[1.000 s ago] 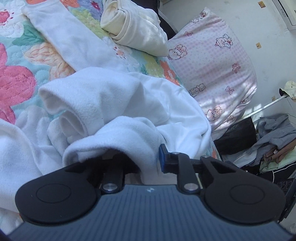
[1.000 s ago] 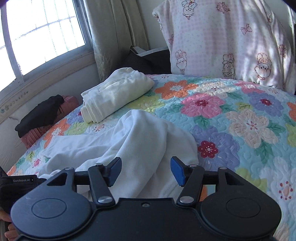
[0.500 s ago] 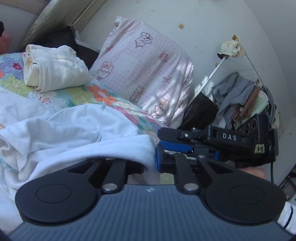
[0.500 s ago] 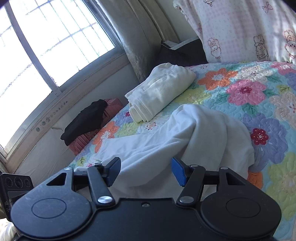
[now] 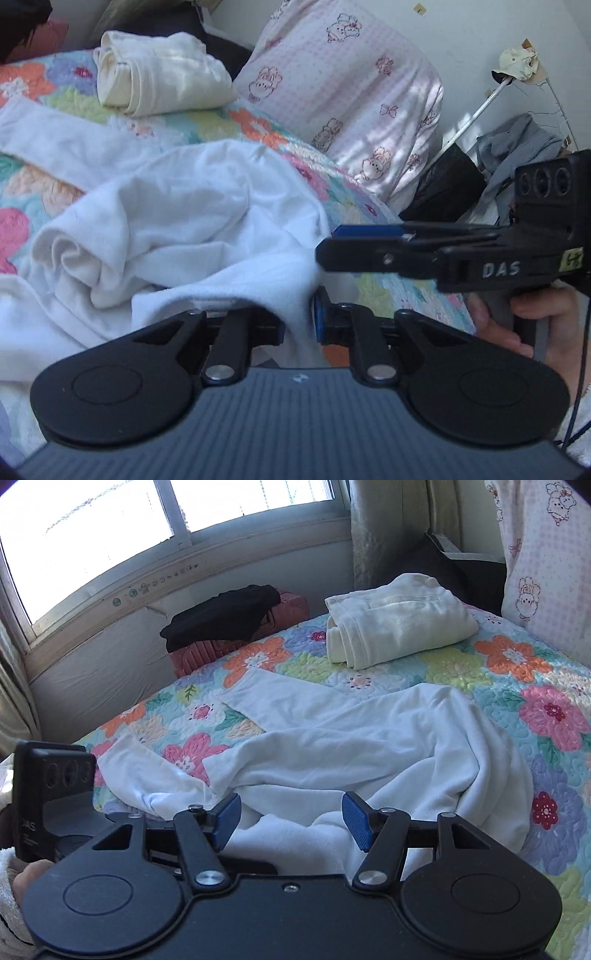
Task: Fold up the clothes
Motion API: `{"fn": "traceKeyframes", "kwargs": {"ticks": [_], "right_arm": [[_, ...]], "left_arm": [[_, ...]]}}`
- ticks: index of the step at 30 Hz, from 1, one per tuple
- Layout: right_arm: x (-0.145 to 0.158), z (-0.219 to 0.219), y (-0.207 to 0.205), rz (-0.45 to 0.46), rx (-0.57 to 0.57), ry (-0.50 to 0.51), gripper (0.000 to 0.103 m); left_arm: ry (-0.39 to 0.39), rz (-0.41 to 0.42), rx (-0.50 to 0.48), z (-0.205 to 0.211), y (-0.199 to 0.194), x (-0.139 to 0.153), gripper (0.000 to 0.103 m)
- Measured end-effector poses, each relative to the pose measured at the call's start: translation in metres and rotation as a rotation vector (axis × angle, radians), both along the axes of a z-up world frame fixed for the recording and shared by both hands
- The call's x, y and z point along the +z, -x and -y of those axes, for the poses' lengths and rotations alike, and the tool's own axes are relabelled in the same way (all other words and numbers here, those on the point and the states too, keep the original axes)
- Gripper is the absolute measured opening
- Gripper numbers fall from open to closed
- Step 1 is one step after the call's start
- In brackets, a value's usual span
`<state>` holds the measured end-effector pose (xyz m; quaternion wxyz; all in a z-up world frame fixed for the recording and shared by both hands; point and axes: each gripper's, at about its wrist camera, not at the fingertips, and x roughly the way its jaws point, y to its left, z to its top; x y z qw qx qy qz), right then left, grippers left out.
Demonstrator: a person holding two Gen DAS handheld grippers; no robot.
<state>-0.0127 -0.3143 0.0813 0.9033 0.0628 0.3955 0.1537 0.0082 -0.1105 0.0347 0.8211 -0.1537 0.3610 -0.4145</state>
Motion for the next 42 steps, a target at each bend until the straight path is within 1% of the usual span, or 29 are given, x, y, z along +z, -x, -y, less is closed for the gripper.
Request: {"fn": "traceKeyframes", "kwargs": {"ticks": [1,2,3,4,5,6,7,9,12,14,15,16,17,18,19,20,22,23,24,25,26,27,28,31,33,35,39,41,42], "right_arm": [[-0.007,0.0,-0.003,0.001,-0.006,-0.005,0.066],[-0.012,0.003,-0.005,0.013,-0.022,-0.024,0.071],[-0.017,0.007,-0.007,0.002,-0.041,-0.047,0.073],[-0.023,0.012,-0.009,-0.018,-0.059,-0.069,0.073],[-0.03,0.014,-0.008,-0.038,-0.064,-0.064,0.073],[-0.037,0.015,-0.006,-0.059,-0.063,-0.049,0.073],[-0.044,0.015,-0.004,-0.079,-0.063,-0.034,0.073],[-0.057,0.016,-0.001,-0.111,-0.058,-0.004,0.073],[-0.065,0.01,0.005,-0.113,-0.036,0.049,0.073],[-0.067,0.004,0.009,-0.102,-0.02,0.078,0.073],[-0.067,0.002,0.01,-0.099,-0.012,0.079,0.073],[-0.066,0.001,0.01,-0.099,-0.002,0.077,0.073],[-0.065,0.0,0.01,-0.099,0.01,0.074,0.073],[-0.063,-0.002,0.009,-0.099,0.021,0.071,0.073],[-0.062,-0.003,0.011,-0.095,0.023,0.071,0.073],[-0.058,-0.004,0.014,-0.082,0.02,0.055,0.073],[-0.049,-0.004,0.02,-0.049,0.021,0.004,0.073],[-0.045,-0.004,0.023,-0.031,0.025,-0.028,0.073],[-0.041,-0.003,0.026,-0.016,0.021,-0.043,0.073],[-0.038,-0.004,0.028,-0.002,0.015,-0.051,0.073],[-0.035,-0.004,0.031,0.011,0.009,-0.058,0.073],[-0.032,-0.003,0.034,0.028,0.002,-0.061,0.073],[-0.029,-0.003,0.038,0.046,-0.004,-0.061,0.073],[-0.016,-0.004,0.05,0.11,-0.051,-0.059,0.073],[-0.006,-0.009,0.06,0.164,-0.039,-0.047,0.073],[-0.005,-0.017,0.066,0.179,-0.005,-0.012,0.073],[-0.013,-0.031,0.074,0.179,0.046,0.075,0.074],[-0.018,-0.033,0.077,0.184,0.051,0.097,0.074],[-0.02,-0.033,0.079,0.187,0.048,0.101,0.076]], "left_arm": [[-0.022,0.045,0.011,-0.004,0.001,0.008,0.021],[-0.038,0.101,0.031,-0.008,0.002,0.015,0.025],[-0.041,0.169,0.061,-0.014,0.004,0.019,0.039],[-0.038,0.203,0.076,-0.021,0.003,0.022,0.054],[-0.033,0.201,0.09,-0.029,-0.004,0.023,0.057],[-0.027,0.17,0.117,-0.036,-0.011,0.022,0.058],[-0.019,0.133,0.155,-0.043,-0.017,0.02,0.062],[0.001,0.079,0.22,-0.058,-0.029,0.012,0.068],[0.004,0.039,0.3,-0.073,-0.041,0.005,0.069],[-0.01,0.043,0.361,-0.079,-0.045,0.0,0.081],[-0.018,0.027,0.377,-0.08,-0.049,-0.005,0.09],[-0.019,-0.004,0.367,-0.079,-0.053,-0.011,0.094],[-0.01,-0.052,0.343,-0.078,-0.059,-0.019,0.095],[0.025,-0.142,0.288,-0.076,-0.069,-0.03,0.096],[0.065,-0.248,0.24,-0.074,-0.077,-0.043,0.096],[0.088,-0.322,0.237,-0.07,-0.083,-0.055,0.096],[0.086,-0.354,0.306,-0.066,-0.087,-0.068,0.095],[0.057,-0.32,0.316,-0.063,-0.087,-0.068,0.093],[0.014,-0.274,0.305,-0.057,-0.087,-0.067,0.085],[-0.029,-0.241,0.271,-0.051,-0.086,-0.064,0.05],[-0.071,-0.208,0.236,-0.044,-0.085,-0.061,0.033],[-0.084,-0.188,0.204,-0.04,-0.084,-0.058,0.029],[-0.03,-0.195,0.176,-0.042,-0.08,-0.054,0.028],[0.177,-0.23,0.098,-0.048,-0.067,-0.04,0.028],[0.268,-0.224,0.051,-0.05,-0.055,-0.028,0.028],[0.349,-0.217,-0.002,-0.049,-0.042,-0.016,0.028],[0.428,-0.219,-0.114,-0.033,-0.019,-0.003,0.028],[0.455,-0.226,-0.167,-0.019,-0.011,0.001,0.028],[0.463,-0.227,-0.191,-0.012,-0.007,0.002,0.028]]}}
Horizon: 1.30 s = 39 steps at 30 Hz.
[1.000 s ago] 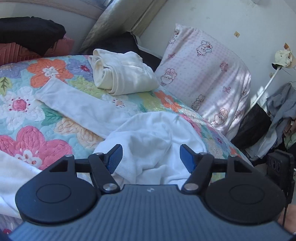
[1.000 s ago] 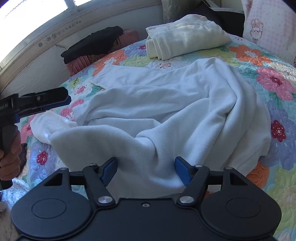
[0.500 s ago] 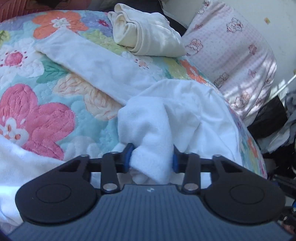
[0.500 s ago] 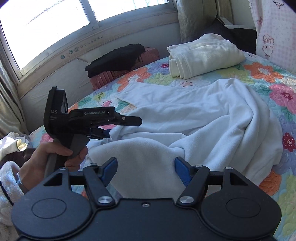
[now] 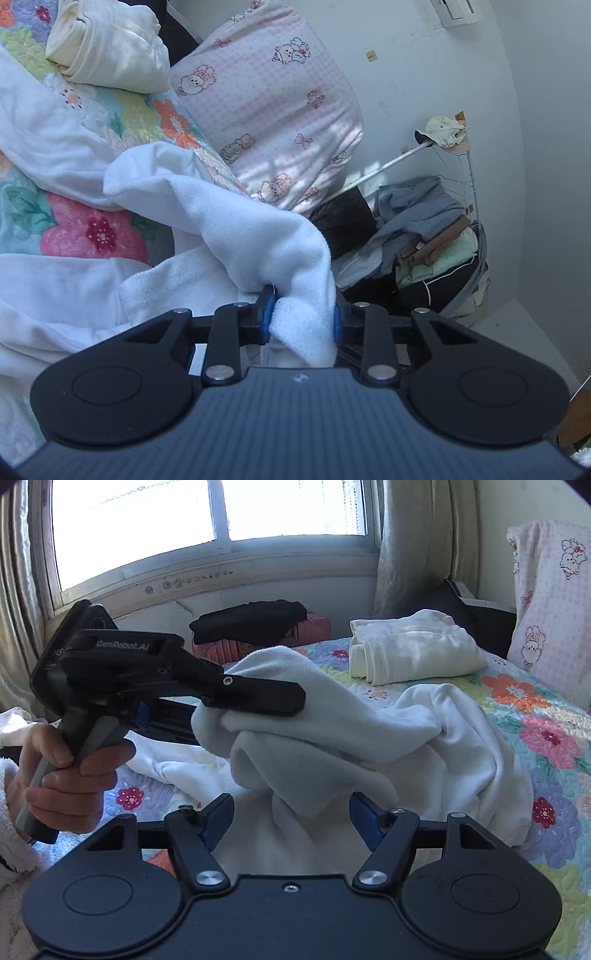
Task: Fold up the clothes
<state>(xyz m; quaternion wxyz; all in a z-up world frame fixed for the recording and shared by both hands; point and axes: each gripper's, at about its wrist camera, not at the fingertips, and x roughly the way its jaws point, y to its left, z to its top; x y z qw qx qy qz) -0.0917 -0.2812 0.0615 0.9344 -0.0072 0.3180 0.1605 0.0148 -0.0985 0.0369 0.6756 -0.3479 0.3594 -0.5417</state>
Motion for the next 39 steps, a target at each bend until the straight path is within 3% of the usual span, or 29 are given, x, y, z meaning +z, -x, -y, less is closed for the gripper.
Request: {"fn": "traceKeyframes", "kwargs": {"ticks": [2,8,11,14,18,22,24,26,28,32,36,39], "right_arm": [[-0.002,0.001,0.002,0.014,-0.024,0.007,0.081],[0.002,0.024,0.008,0.11,-0.224,0.057,0.08],[0.004,0.034,0.006,0.138,-0.298,0.131,0.038],[0.007,0.052,0.009,0.156,-0.411,0.136,0.031],[0.026,0.097,0.039,0.234,-0.648,0.101,0.03],[0.035,0.148,0.097,0.251,-0.907,0.035,0.03],[0.02,0.169,0.118,0.181,-0.987,0.004,0.03],[-0.008,0.18,0.129,0.054,-1.04,0.056,0.03],[-0.034,0.185,0.137,-0.056,-1.076,0.089,0.031],[-0.079,0.193,0.148,-0.192,-1.115,0.107,0.036],[-0.082,0.192,0.152,-0.191,-1.112,0.195,0.04],[-0.07,0.187,0.159,-0.137,-1.136,0.297,0.04]], "left_arm": [[0.012,0.014,-0.042,0.014,0.008,0.002,0.028],[0.084,-0.043,-0.111,0.037,0.018,-0.003,0.027],[0.091,-0.055,-0.102,0.04,0.02,-0.003,0.026],[0.061,-0.008,-0.04,0.03,0.022,0.001,0.03],[0.028,0.007,0.037,0.014,0.012,-0.002,0.034],[-0.132,-0.078,0.13,0.007,-0.009,-0.025,0.034],[-0.259,-0.079,0.154,0.013,-0.014,-0.032,0.034],[-0.385,-0.049,0.163,0.021,-0.015,-0.035,0.034],[-0.461,-0.034,0.164,0.026,-0.014,-0.038,0.034],[-0.48,-0.048,0.163,0.028,-0.014,-0.044,0.04],[-0.54,0.011,0.21,0.027,-0.012,-0.038,0.041],[-0.58,0.032,0.234,0.027,-0.013,-0.036,0.041]]}}
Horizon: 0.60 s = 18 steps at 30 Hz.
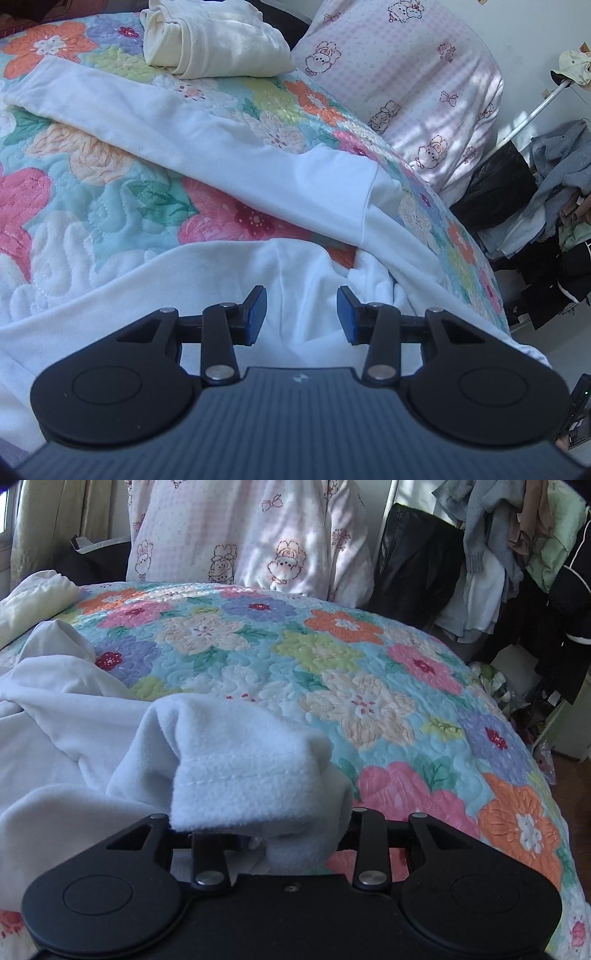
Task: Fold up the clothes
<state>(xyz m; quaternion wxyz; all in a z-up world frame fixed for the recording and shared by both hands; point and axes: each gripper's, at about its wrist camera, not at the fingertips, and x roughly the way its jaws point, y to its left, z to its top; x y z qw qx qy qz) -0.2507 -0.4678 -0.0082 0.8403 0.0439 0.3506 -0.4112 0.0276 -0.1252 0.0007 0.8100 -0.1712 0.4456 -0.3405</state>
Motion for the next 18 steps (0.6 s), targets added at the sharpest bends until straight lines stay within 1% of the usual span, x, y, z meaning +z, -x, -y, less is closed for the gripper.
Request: {"fn": "traceKeyframes", "kwargs": {"ticks": [1,2,4,5,6,7,8,9,10,11,12,13,14,15,16,18], "right_arm": [[0.003,-0.002,0.005,-0.002,-0.015,0.039,0.04],[0.002,0.002,0.01,-0.004,-0.032,0.034,0.04],[-0.003,0.012,0.02,-0.006,-0.068,-0.01,0.046],[-0.006,0.018,0.026,-0.008,-0.085,-0.032,0.053],[-0.011,0.025,0.03,-0.003,-0.095,-0.093,0.056],[-0.015,0.031,0.035,0.011,-0.105,-0.143,0.056],[-0.017,0.035,0.039,0.027,-0.115,-0.184,0.058],[-0.017,0.034,0.04,0.018,-0.113,-0.185,0.064],[-0.015,0.031,0.04,-0.001,-0.106,-0.17,0.068],[-0.013,0.028,0.039,-0.019,-0.099,-0.155,0.076],[-0.012,0.025,0.038,-0.038,-0.092,-0.14,0.078],[-0.01,0.022,0.038,-0.056,-0.085,-0.125,0.078],[-0.007,0.018,0.036,-0.089,-0.066,-0.12,0.081],[-0.005,0.012,0.034,-0.121,-0.033,-0.122,0.083],[-0.004,0.005,0.032,-0.15,0.005,-0.124,0.083],[0.0,-0.014,0.031,-0.192,0.104,-0.114,0.083]], "left_arm": [[-0.007,0.002,0.003,0.0,0.0,0.0,0.041],[-0.005,-0.003,0.004,-0.001,-0.001,0.0,0.041],[-0.003,-0.009,0.005,-0.001,-0.002,-0.001,0.041],[-0.008,-0.007,0.005,0.0,-0.002,-0.001,0.041],[-0.013,-0.003,0.003,0.001,-0.002,-0.002,0.041],[-0.021,0.001,0.002,0.002,-0.002,-0.002,0.042],[-0.034,0.006,0.002,0.004,-0.001,-0.002,0.044],[-0.048,0.012,0.002,0.005,-0.001,-0.002,0.049],[-0.067,0.02,0.0,0.007,-0.001,-0.002,0.051],[-0.094,0.026,-0.005,0.008,0.0,-0.003,0.052],[-0.125,0.032,-0.01,0.01,0.0,-0.003,0.054],[-0.163,0.037,-0.015,0.012,0.0,-0.004,0.054],[-0.198,0.041,-0.017,0.014,0.0,-0.006,0.054],[-0.226,0.041,-0.018,0.016,0.0,-0.007,0.054],[-0.249,0.04,-0.019,0.017,-0.001,-0.009,0.054],[-0.256,0.034,-0.015,0.016,-0.002,-0.011,0.054]]}}
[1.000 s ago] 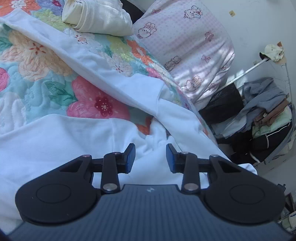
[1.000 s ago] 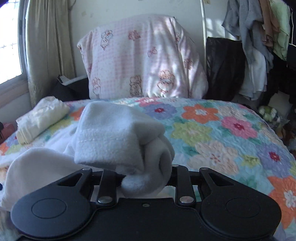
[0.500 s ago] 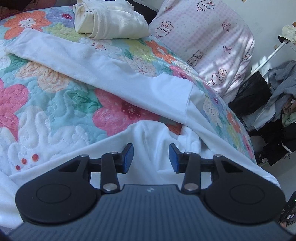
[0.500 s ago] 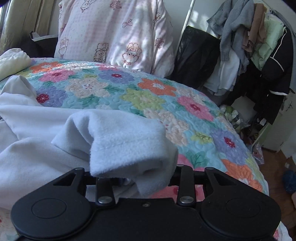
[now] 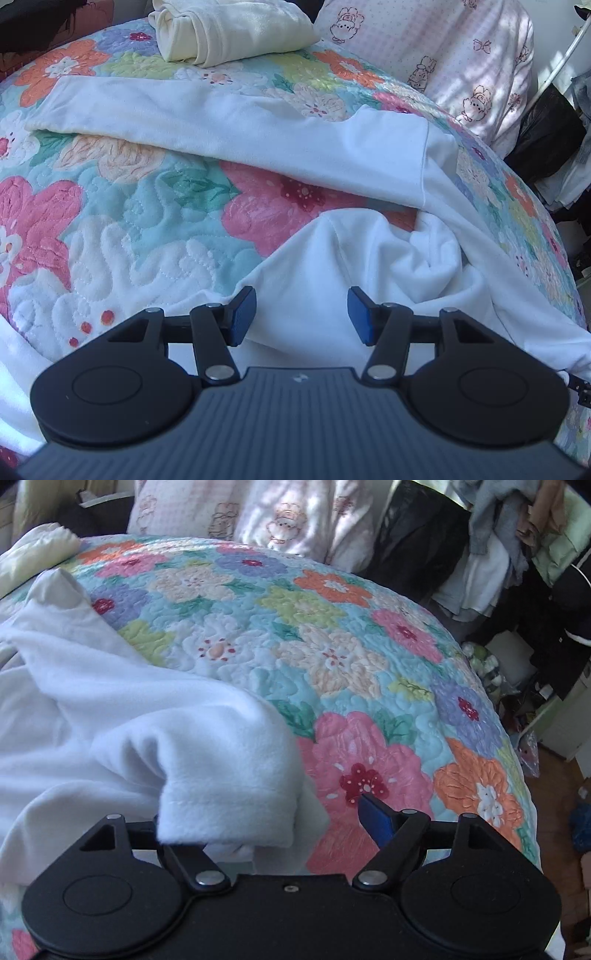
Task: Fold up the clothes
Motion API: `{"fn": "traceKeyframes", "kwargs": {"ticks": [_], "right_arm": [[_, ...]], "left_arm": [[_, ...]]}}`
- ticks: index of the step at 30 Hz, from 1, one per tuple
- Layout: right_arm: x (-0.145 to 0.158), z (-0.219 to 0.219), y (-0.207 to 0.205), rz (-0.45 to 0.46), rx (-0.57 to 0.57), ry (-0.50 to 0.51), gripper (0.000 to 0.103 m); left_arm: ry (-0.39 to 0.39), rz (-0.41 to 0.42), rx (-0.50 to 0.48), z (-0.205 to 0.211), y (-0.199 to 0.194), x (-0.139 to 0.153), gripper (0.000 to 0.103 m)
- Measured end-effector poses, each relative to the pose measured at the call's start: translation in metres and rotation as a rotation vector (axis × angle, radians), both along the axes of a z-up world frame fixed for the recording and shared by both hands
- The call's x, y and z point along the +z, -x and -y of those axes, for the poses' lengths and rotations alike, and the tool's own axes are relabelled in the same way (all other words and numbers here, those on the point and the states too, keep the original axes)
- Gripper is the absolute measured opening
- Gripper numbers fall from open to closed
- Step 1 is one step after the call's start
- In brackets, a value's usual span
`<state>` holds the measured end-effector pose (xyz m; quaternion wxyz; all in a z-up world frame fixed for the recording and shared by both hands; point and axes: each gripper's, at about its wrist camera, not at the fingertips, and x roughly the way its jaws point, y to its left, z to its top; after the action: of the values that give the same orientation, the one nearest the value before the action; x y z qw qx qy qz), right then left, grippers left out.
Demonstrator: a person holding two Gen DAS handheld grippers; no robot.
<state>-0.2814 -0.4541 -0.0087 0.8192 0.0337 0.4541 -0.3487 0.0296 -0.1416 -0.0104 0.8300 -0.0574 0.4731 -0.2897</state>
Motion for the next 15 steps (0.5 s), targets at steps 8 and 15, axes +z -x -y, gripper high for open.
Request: {"fn": "traceKeyframes", "kwargs": {"ticks": [8,15], "right_arm": [[0.03,-0.05,-0.006,0.061,0.213,-0.04,0.083],[0.07,-0.062,-0.017,0.278,0.262,-0.034,0.086]], "left_arm": [[0.043,0.016,0.023,-0.005,-0.002,0.004,0.056],[0.086,0.022,0.046,-0.012,-0.005,0.007,0.056]]}}
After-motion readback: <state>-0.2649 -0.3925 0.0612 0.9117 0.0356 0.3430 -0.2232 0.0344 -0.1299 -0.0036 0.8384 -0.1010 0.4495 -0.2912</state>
